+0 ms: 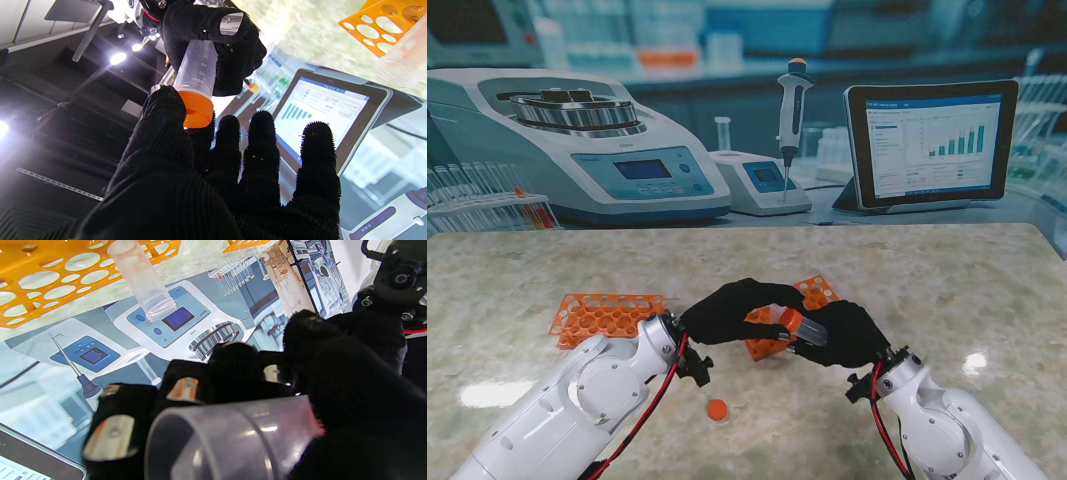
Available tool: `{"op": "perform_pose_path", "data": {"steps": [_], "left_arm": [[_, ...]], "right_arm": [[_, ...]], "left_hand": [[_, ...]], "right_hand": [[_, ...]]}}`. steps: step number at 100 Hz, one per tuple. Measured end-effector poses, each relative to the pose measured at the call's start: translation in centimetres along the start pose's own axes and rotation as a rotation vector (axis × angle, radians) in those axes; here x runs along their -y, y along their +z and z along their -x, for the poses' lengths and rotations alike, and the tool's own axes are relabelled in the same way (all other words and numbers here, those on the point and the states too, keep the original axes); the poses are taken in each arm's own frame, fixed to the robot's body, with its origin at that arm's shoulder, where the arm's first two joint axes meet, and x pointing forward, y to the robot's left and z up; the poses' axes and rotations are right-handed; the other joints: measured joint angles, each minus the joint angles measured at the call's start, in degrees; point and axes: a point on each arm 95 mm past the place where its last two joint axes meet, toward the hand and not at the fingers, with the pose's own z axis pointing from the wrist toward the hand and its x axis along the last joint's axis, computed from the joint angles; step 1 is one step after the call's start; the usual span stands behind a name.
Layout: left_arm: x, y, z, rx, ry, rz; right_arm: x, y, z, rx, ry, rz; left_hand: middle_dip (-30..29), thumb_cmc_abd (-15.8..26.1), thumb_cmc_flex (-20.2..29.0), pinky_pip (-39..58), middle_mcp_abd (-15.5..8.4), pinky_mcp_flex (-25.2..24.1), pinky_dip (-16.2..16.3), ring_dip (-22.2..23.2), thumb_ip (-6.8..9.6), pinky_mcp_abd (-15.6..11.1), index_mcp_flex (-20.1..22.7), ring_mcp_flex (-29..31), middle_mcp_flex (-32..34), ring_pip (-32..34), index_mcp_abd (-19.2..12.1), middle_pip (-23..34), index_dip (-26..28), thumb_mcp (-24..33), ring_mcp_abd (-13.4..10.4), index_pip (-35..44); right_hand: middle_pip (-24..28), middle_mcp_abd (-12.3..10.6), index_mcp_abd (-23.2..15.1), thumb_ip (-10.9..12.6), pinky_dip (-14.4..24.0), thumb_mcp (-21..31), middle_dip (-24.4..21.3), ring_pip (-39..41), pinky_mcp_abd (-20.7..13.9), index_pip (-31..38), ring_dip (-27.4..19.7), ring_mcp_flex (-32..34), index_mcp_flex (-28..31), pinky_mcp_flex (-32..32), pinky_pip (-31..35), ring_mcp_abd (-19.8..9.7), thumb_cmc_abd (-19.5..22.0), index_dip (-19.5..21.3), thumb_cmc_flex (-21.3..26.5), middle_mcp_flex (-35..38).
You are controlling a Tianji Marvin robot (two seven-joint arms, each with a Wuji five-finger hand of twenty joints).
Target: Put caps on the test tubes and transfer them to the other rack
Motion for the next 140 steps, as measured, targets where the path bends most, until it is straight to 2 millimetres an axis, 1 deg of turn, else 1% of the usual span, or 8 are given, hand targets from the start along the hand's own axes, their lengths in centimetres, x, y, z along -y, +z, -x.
{"op": "perform_pose_path", "data": {"steps": [29,60,77,103,116,128,135,140], "left_arm": [[-0.09,-0.06,0.05,0.002,0.003,-0.003],[-0.14,-0.14,0.24,0.008,0.003,0.005],[-0.16,-0.19,0.32,0.010,0.009,0.011],[-0.11,-0.33,0.44,0.013,0.016,0.017],[-0.12,-0.42,0.51,0.016,0.019,0.016],[-0.15,-0.46,0.55,0.016,0.019,0.016],[-0.16,-0.48,0.55,0.015,0.019,0.017],[-0.16,-0.49,0.54,0.014,0.020,0.016]], "right_arm": [[0.02,-0.06,0.02,0.001,0.000,0.002],[0.01,-0.14,0.07,0.002,-0.001,0.003],[0.04,-0.22,0.09,0.003,-0.001,0.003],[0.03,-0.24,0.08,0.003,0.000,0.006],[0.03,-0.23,0.06,0.003,0.001,0.007],[0.02,-0.24,0.06,0.003,0.001,0.007],[0.01,-0.23,0.06,0.003,0.001,0.008],[0.00,-0.23,0.06,0.003,0.001,0.008]], "left_hand": [[0.0,0.2,0.0,0.0,0.0,-0.7,0.0,0.0,0.00,0.0,0.6,0.0,0.2,0.0,-0.7,0.0,-0.5,0.0,0.0,-2.0],[-0.7,0.2,0.0,-1.8,0.0,-2.2,0.0,-0.8,0.00,0.1,0.6,0.0,0.1,-1.1,-3.7,-0.3,-1.6,0.0,0.0,-3.7],[-1.8,0.2,0.0,-3.4,0.0,-2.8,0.0,-2.3,0.00,0.1,0.4,-0.9,0.1,-2.2,-5.5,-1.0,-2.2,0.0,0.0,-4.4],[-3.3,0.2,0.0,-5.9,0.0,-3.6,-0.7,-4.4,-0.01,0.2,-0.8,-2.7,0.1,-3.6,-10.0,-2.2,-3.6,0.0,0.2,-5.0],[-3.4,0.2,0.0,-6.2,0.0,-3.6,-0.8,-5.0,-0.01,0.2,-0.8,-2.8,0.1,-3.6,-11.1,-2.2,-4.3,0.0,0.2,-5.5],[-3.8,0.2,0.0,-6.3,0.0,-3.9,-0.8,-5.0,-0.01,0.3,-1.3,-2.9,0.1,-3.6,-12.9,-2.2,-4.9,1.3,0.3,-6.3],[-3.8,0.2,0.0,-6.5,0.0,-4.0,-0.8,-5.1,-0.01,0.3,-1.4,-3.0,0.1,-3.6,-13.1,-2.2,-5.1,1.6,0.3,-6.5],[-3.8,-0.7,0.1,-6.7,0.0,-4.1,-0.8,-5.5,-0.01,0.3,-1.4,-3.0,0.0,-3.6,-14.0,-2.2,-5.3,3.4,0.4,-6.9]], "right_hand": [[0.0,0.0,0.1,0.0,0.0,0.0,0.0,0.0,0.0,-0.1,0.0,0.0,0.0,0.0,0.0,0.0,0.0,0.0,0.0,0.0],[0.0,0.0,0.3,0.0,0.0,0.0,0.0,0.1,0.0,-0.4,0.0,0.0,0.0,0.0,0.0,0.0,0.0,0.0,0.0,0.0],[0.0,0.0,0.4,0.0,0.0,0.0,0.0,0.6,0.0,-0.5,0.1,0.0,0.0,0.0,0.0,0.0,0.0,-0.1,0.0,0.0],[0.0,0.0,0.4,0.0,0.0,0.0,0.0,0.7,0.0,-0.9,0.1,0.0,0.0,0.0,0.0,0.0,0.0,-0.1,0.0,0.0],[0.0,0.0,0.4,0.0,0.0,0.0,0.0,0.7,0.0,-1.0,0.1,0.0,0.0,0.0,0.0,0.0,0.0,-0.1,0.0,0.0],[0.0,0.0,0.5,0.0,0.0,0.0,0.0,0.7,0.0,-1.1,0.1,0.0,0.0,0.0,0.0,0.0,0.0,-0.1,0.0,0.0],[0.0,0.0,0.5,0.0,0.0,0.0,0.0,0.7,0.0,-1.1,0.1,0.0,0.0,0.0,0.0,0.0,0.0,-0.1,0.0,0.0],[0.0,0.0,0.5,0.0,0.0,0.0,0.0,0.7,0.0,-1.1,0.1,0.0,0.0,0.0,0.0,0.0,0.0,-0.1,0.0,0.0]]}}
